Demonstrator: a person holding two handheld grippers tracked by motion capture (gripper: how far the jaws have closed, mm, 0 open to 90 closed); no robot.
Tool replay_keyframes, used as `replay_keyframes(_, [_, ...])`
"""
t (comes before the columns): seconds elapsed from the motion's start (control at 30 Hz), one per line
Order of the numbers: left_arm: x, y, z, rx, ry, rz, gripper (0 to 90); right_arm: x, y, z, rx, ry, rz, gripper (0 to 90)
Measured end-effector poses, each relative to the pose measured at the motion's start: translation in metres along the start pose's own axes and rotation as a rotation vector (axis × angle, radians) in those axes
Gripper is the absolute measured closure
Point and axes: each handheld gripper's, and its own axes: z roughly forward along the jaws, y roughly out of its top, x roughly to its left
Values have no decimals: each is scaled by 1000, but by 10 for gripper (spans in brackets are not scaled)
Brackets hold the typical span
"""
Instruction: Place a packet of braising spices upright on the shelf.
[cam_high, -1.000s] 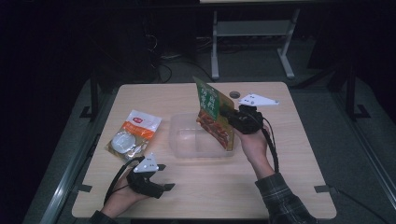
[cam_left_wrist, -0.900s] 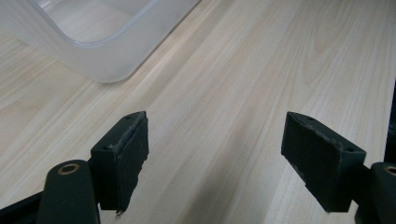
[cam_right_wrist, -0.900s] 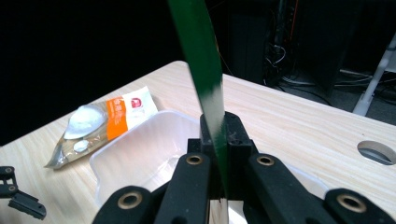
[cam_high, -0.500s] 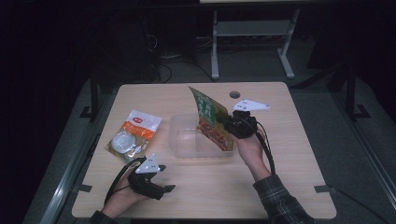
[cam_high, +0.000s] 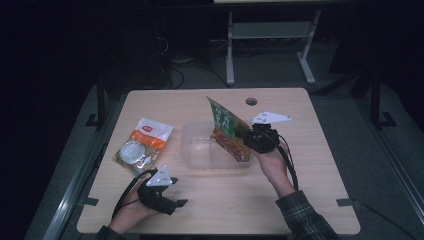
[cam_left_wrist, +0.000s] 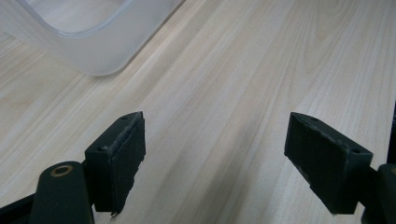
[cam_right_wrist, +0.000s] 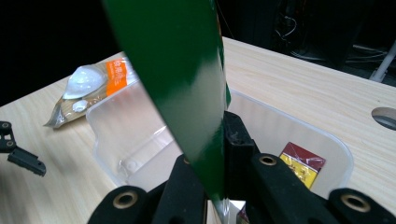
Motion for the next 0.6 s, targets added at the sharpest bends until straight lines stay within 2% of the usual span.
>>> replay_keyframes(0.07, [0,0,0,2,1,10,199,1,-1,-1,0,8,-8,803])
replay_keyframes(0.3, [2,0,-2,-3,7,1,197,2,0,-12,28,15,-27,512])
replay_keyframes(0.47, [5,-1,-6,-6,19,1,198,1,-3,-26,50,28,-66,447])
replay_keyframes(0.6, [8,-2,-8,-9,25,-8,198,-3,-6,-37,63,38,-78,409])
